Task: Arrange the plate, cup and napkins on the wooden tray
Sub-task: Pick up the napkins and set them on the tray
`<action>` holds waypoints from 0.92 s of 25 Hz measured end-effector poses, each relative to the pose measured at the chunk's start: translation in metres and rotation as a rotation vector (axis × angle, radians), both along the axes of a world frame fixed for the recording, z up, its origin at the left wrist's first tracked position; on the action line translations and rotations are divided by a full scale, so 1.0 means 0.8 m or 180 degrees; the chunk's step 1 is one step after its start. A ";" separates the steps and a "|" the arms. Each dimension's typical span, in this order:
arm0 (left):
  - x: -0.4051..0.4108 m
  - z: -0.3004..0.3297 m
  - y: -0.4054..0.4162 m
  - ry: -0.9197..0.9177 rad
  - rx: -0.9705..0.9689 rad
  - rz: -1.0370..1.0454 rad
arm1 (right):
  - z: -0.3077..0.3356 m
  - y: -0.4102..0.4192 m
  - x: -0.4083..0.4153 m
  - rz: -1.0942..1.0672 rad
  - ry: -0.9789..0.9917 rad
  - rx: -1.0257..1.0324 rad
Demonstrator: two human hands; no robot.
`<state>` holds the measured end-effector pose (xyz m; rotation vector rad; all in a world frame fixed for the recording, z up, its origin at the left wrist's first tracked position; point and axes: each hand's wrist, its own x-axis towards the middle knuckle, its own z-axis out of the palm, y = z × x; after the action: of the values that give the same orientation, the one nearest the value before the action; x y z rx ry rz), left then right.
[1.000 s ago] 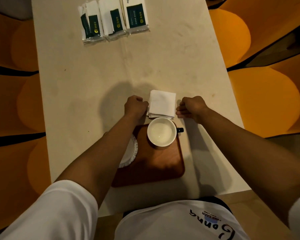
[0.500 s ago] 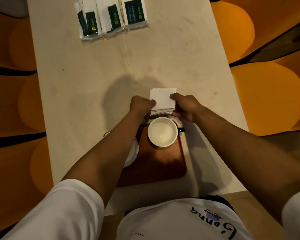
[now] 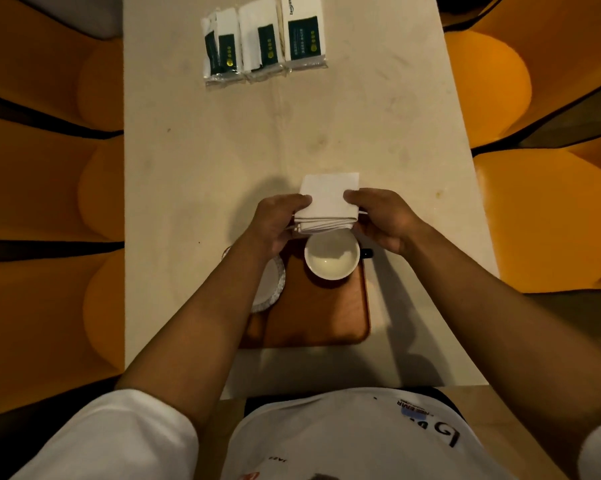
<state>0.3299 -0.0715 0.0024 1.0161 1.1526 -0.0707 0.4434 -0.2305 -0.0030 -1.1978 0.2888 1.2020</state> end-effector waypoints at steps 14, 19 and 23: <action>-0.192 -0.016 -0.068 -0.0004 0.0312 -0.0763 | -0.003 -0.103 -0.169 0.0708 -0.0614 -0.0646; -0.205 -0.043 -0.092 0.0378 0.0566 -0.1155 | -0.037 -0.120 -0.193 0.0597 -0.0625 -0.1074; -0.198 -0.061 -0.111 0.0820 0.1340 -0.1467 | -0.057 -0.109 -0.197 0.0842 -0.1275 -0.1845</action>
<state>0.1719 -0.1602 -0.0465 1.6751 1.1684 -0.3445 0.2856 -0.3181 -0.0486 -1.9995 0.1823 1.0997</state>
